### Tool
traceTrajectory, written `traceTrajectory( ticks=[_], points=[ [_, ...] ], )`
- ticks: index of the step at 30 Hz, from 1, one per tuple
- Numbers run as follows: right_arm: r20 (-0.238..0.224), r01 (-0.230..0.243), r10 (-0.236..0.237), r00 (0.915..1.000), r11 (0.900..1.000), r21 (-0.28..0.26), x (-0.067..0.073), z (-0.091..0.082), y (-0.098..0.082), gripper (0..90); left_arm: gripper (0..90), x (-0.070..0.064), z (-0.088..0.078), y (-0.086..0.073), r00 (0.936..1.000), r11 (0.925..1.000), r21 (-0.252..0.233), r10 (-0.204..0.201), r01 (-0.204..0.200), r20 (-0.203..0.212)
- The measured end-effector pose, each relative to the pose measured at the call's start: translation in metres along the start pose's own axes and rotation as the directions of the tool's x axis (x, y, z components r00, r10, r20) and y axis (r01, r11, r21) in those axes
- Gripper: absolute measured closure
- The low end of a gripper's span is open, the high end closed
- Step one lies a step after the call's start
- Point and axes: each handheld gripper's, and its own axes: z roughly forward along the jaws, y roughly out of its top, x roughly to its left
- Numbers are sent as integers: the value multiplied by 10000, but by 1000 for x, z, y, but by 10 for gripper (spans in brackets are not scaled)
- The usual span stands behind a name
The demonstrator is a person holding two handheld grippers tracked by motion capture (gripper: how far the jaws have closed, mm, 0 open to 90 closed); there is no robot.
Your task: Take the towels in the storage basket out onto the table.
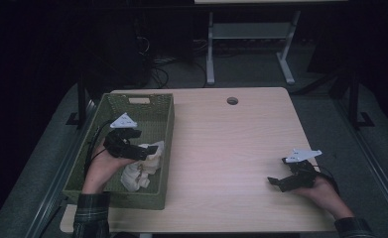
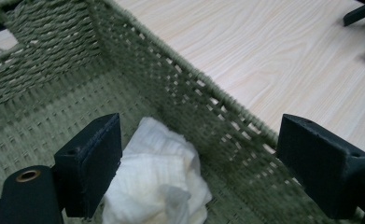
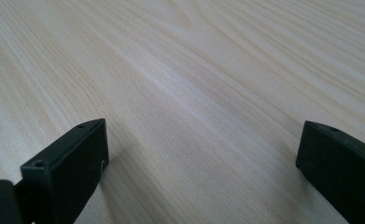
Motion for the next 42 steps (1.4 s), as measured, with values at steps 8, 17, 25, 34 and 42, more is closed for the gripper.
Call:
traceTrajectory(
  ticks=[8,17,25,34,42],
  points=[
    [2,3,-3,10000,10000,-2,0,0,0,18,140,11,5,-13,9993,9973,712,-144,167,-334],
    [1,4,-4,10000,10000,2,0,0,0,18,140,21,21,-27,9984,9883,1456,-412,463,-375],
    [1,2,-2,10000,10000,2,0,0,0,18,139,22,37,-37,9976,9732,2231,-464,567,-515],
    [2,6,-6,10000,10000,-1,0,0,0,18,137,23,57,-47,9968,9416,3323,-309,540,-743],
    [5,1,-1,10000,10000,1,0,0,0,18,137,24,63,-51,9962,9280,3642,-595,785,-632]
  ],
)
